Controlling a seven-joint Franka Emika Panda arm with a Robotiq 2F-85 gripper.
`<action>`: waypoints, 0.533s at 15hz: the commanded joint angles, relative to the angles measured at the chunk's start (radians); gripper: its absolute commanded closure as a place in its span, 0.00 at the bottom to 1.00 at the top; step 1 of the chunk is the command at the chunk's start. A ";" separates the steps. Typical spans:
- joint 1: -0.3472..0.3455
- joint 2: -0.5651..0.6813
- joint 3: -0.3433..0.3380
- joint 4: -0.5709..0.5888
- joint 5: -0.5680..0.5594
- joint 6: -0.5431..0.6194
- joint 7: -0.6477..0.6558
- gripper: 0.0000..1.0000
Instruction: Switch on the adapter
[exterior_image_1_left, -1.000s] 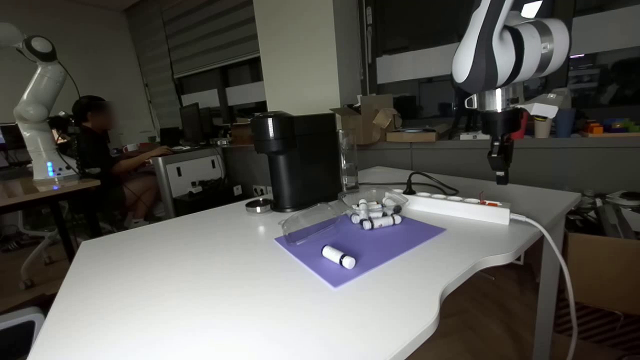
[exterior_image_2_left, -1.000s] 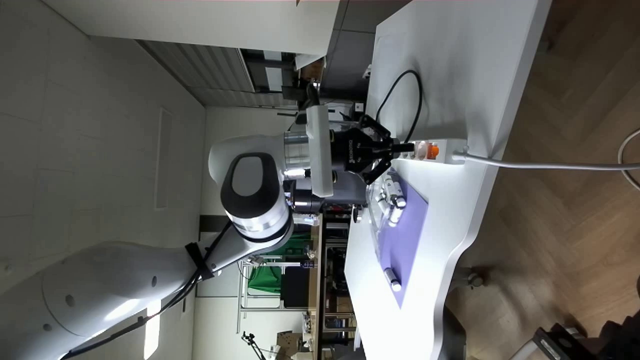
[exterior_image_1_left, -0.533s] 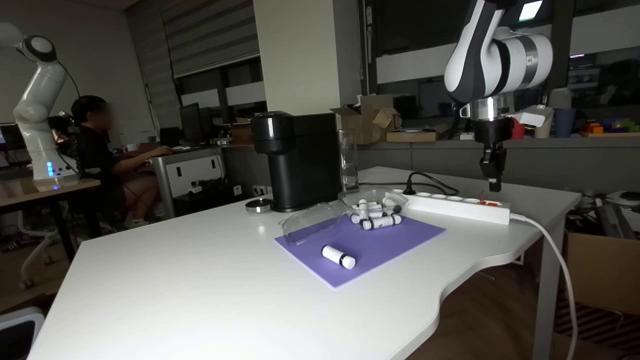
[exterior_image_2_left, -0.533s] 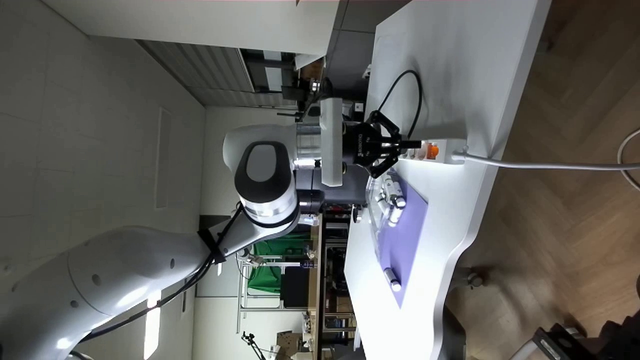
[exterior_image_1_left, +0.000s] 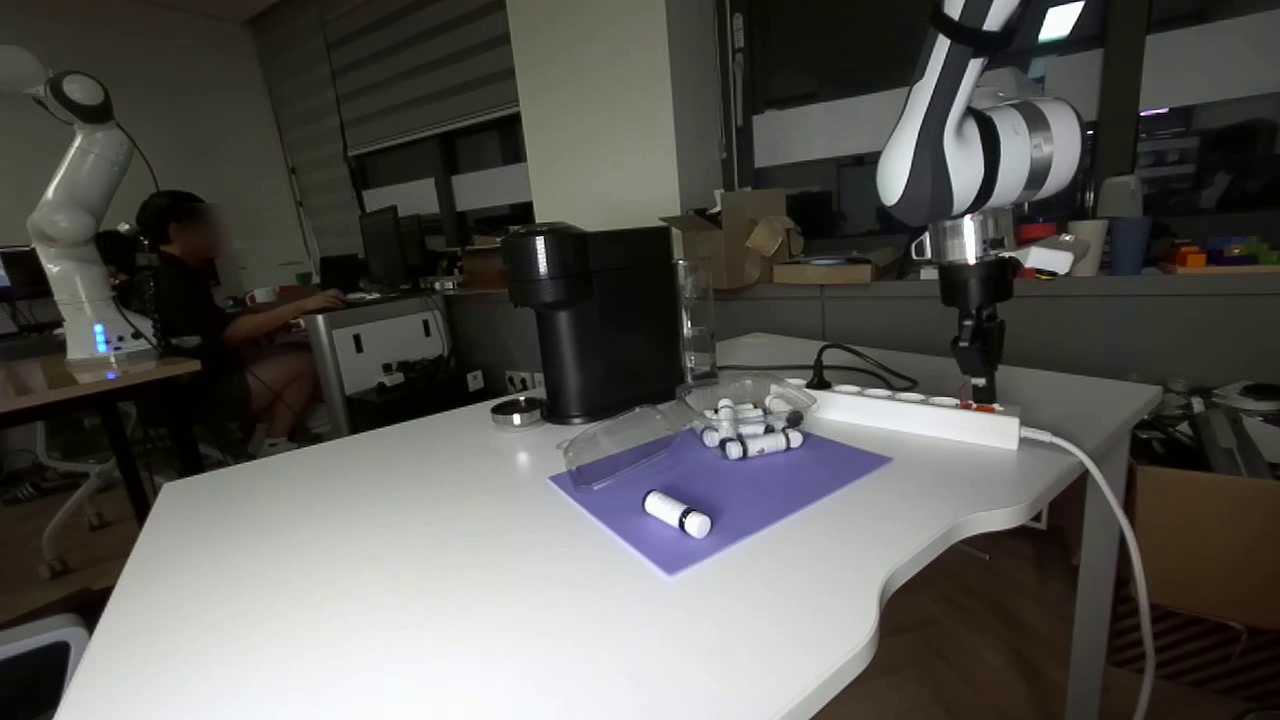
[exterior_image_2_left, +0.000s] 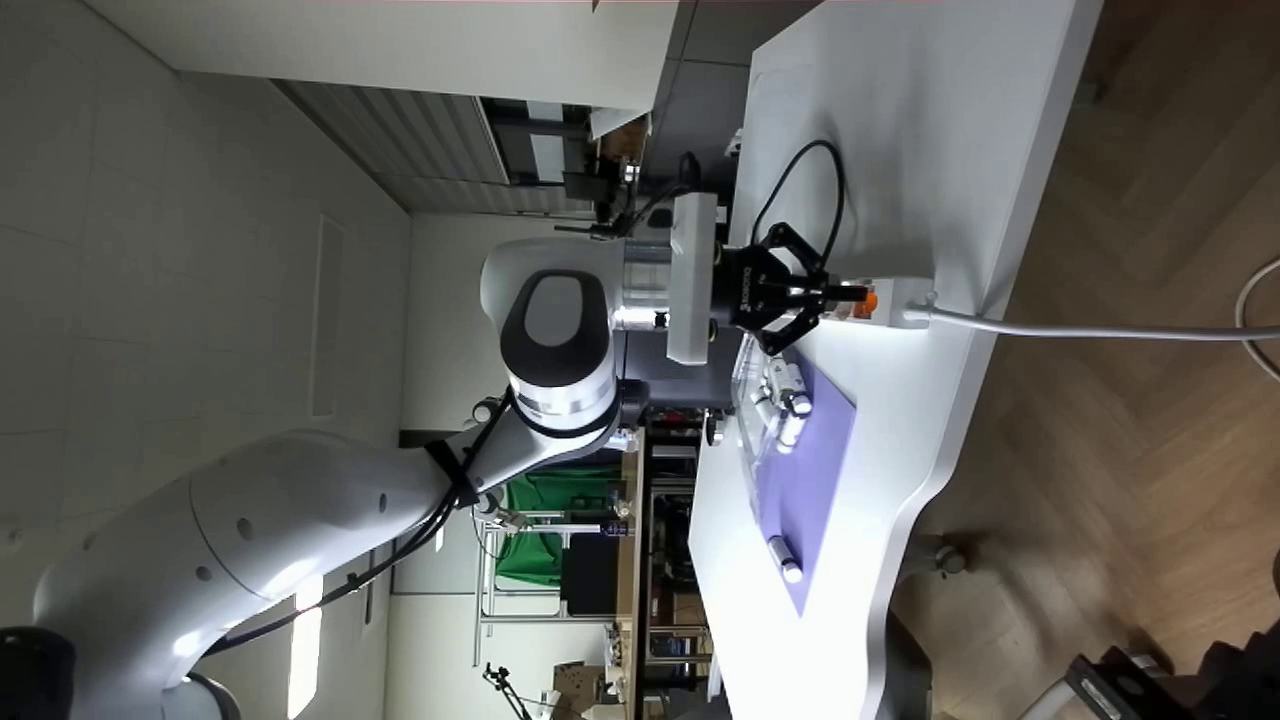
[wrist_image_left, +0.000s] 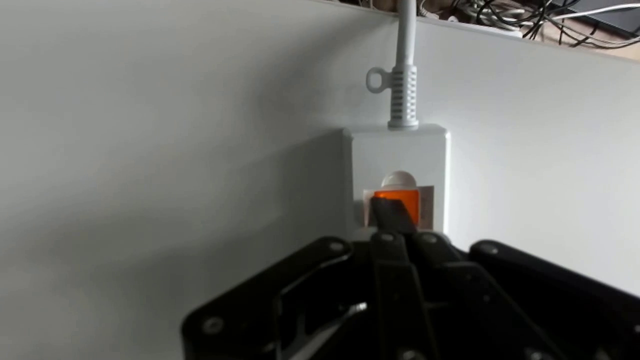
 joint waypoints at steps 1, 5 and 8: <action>-0.026 0.027 0.026 0.046 0.021 -0.019 -0.013 1.00; -0.037 0.034 0.036 0.051 0.028 -0.022 -0.018 1.00; -0.045 0.044 0.036 0.047 0.039 -0.018 -0.022 1.00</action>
